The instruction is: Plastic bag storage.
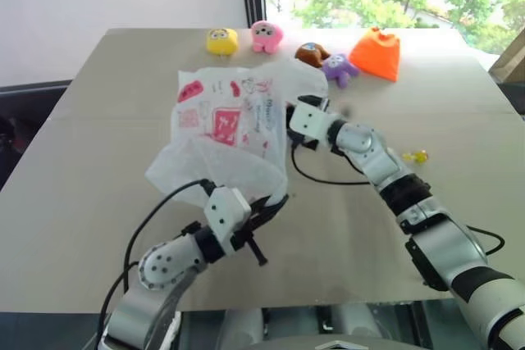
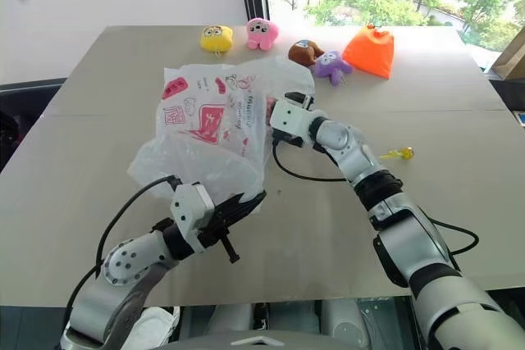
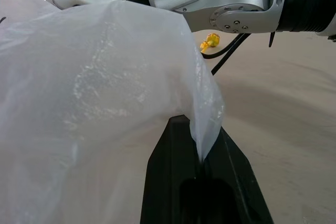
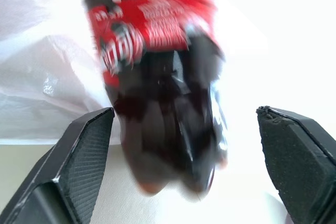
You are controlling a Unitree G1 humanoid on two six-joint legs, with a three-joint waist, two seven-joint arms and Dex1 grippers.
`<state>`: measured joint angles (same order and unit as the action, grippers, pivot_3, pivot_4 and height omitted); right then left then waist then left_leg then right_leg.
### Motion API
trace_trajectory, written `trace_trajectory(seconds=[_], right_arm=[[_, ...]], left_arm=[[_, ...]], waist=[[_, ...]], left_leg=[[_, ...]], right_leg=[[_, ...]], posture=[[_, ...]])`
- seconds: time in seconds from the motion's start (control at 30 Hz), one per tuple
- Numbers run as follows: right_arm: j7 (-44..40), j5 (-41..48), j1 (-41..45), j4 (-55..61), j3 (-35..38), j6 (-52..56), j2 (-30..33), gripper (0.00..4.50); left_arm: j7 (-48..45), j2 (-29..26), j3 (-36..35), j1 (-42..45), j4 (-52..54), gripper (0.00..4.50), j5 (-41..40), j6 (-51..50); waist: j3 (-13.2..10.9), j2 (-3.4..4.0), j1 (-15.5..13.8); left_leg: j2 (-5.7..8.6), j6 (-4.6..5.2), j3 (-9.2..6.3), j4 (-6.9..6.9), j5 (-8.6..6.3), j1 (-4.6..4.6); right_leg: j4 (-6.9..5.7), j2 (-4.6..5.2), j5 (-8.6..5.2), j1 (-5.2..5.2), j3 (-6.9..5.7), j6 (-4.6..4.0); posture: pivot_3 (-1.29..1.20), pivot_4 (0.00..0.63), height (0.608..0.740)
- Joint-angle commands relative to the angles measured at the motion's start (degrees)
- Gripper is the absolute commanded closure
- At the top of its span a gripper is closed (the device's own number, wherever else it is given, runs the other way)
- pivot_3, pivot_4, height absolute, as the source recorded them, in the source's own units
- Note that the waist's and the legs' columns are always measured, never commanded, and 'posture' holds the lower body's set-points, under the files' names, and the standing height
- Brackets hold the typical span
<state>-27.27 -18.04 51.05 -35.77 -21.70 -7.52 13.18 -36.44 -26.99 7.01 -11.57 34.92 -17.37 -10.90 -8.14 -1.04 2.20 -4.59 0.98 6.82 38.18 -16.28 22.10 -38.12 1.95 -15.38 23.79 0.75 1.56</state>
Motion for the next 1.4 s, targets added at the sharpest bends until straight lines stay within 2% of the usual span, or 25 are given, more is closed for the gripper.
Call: trace_trajectory(seconds=[0.03, 0.2, 0.43, 0.6, 0.77, 0.9, 1.13, 1.4], right_arm=[[-0.54, 0.34, 0.85, 2.2, 1.03, -1.98, 0.58, 0.08], [-2.42, 3.9, -0.31, 4.01, 3.62, -2.19, 1.06, 0.08], [-10.5, 16.62, -0.54, 6.89, 12.82, 9.38, 2.44, 0.08], [-7.3, 17.6, 5.74, -4.94, 16.05, 10.58, 1.16, 0.08], [-2.4, 14.94, 14.21, -24.61, 16.23, 3.3, -2.31, 0.08], [-0.2, 14.6, 19.29, -34.42, 17.39, 1.23, -4.57, 0.08], [7.76, 16.48, 23.36, -39.84, 23.53, 2.55, -7.11, 0.08], [7.03, 13.85, 22.65, -40.29, 22.73, 0.79, -8.05, 0.08]], left_arm=[[0.65, 1.06, -0.06, -0.3, -0.76, 4.5, 1.06, 3.03], [1.54, 2.11, -0.6, -0.52, -2.54, 4.5, 1.22, 4.01], [3.15, 3.72, -2.79, -2.83, -6.93, 4.5, 1.51, 7.13], [3.93, 4.63, -3.34, -3.02, -8.09, 4.5, 1.72, 8.23], [4.98, 5.06, -3.23, -2.66, -7.85, 4.5, 2.43, 8.01], [5.71, 5.05, -3.01, -3.64, -6.33, 4.5, 2.81, 7.58], [7.14, 4.37, -3.66, -7.21, -3.57, 4.5, 3.95, 7.72], [7.88, 3.47, -9.26, -18.02, -0.14, 4.5, 3.2, 9.06]], waist=[[0.0, 0.0, 0.0], [0.0, 0.0, -0.01], [0.0, 0.0, -0.06], [-0.01, 0.01, 0.21], [-0.02, 0.03, 0.33], [-0.04, 0.07, 0.29], [-0.05, 0.09, 0.26], [-0.09, 0.16, 0.41]], left_leg=[[0.0, 0.0, 0.01, 0.0, 0.0, 0.0], [0.0, 0.0, 0.02, 0.0, 0.0, 0.0], [-0.01, 0.01, 0.01, 0.0, 0.0, 0.0], [-0.01, 0.02, 0.07, 0.0, -0.01, -0.04], [-0.02, 0.01, 0.18, -0.04, -0.01, -0.15], [-0.02, 0.01, 0.23, -0.04, -0.01, -0.1], [-0.04, 0.0, 0.23, -0.06, -0.01, -0.08], [-0.05, 0.0, 0.25, -0.11, -0.01, -0.08]], right_leg=[[0.0, 0.0, 0.0, 0.0, 0.0, 0.0], [0.0, 0.0, 0.0, 0.0, 0.01, 0.0], [-0.01, 0.01, 0.0, 0.0, 0.01, 0.0], [-0.02, -0.01, 0.0, 0.0, 0.06, 0.0], [-0.12, -0.07, 0.0, 0.0, 0.17, -0.01], [-0.09, -0.02, 0.0, 0.04, 0.19, 0.0], [-0.09, 0.01, 0.0, 0.06, 0.17, -0.01], [-0.08, 0.03, 0.0, 0.12, 0.19, -0.02]], posture=[[0.0, 0.15, 0.74], [0.0, 0.15, 0.74], [0.0, 0.15, 0.74], [0.0, 0.15, 0.74], [0.0, 0.15, 0.74], [0.0, 0.15, 0.74], [0.0, 0.15, 0.74], [0.0, 0.15, 0.74]])
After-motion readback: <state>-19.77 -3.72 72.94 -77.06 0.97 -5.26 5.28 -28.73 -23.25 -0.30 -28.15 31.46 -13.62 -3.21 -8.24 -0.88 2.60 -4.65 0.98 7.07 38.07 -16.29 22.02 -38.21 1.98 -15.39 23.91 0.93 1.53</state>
